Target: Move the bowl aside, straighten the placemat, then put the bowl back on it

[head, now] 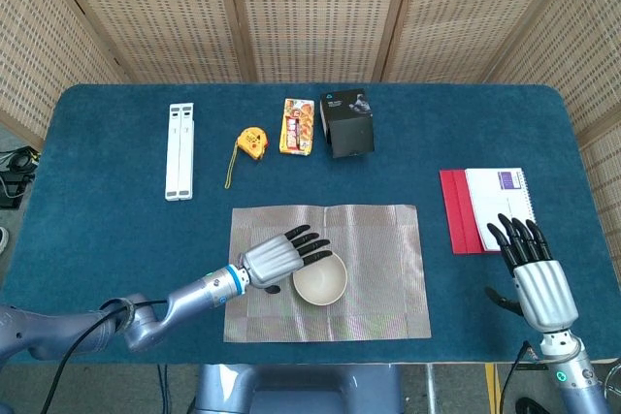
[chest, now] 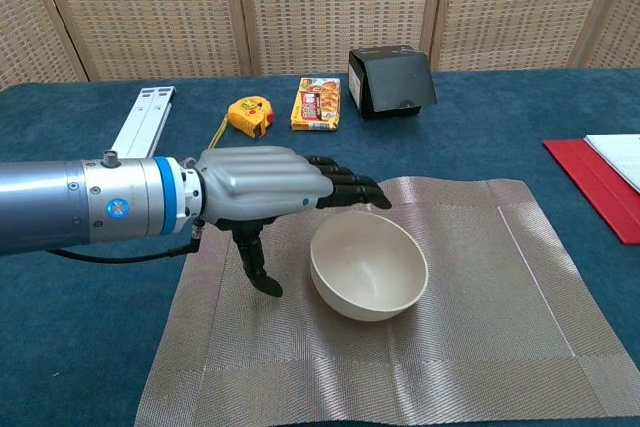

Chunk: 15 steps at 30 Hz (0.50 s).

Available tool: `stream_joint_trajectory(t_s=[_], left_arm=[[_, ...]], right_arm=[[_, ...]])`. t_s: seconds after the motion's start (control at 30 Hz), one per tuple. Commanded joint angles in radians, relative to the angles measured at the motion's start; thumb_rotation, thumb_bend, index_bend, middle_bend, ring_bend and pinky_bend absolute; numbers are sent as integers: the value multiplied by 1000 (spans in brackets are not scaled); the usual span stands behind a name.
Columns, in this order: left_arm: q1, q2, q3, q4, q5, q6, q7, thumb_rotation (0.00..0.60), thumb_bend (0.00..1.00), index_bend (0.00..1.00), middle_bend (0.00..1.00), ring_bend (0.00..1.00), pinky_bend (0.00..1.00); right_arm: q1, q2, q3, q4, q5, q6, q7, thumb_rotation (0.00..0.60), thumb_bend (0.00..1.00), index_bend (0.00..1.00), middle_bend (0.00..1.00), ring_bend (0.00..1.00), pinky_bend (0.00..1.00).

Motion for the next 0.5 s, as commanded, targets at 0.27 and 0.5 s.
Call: stream_joint_trajectory(t_s=[0.27, 0.5], left_arm=[[69, 166, -6, -96, 42, 183, -61, 600, 55, 0, 0, 0, 0], [238, 337, -40, -220, -99, 392, 55, 600, 43, 0, 0, 0, 0]], right_arm=[[-4, 3, -4, -9, -11, 11, -3, 600, 0, 4, 0, 0, 0], [-5, 4, -8, -15, -20, 15, -10, 600, 0, 6, 0, 0, 0]])
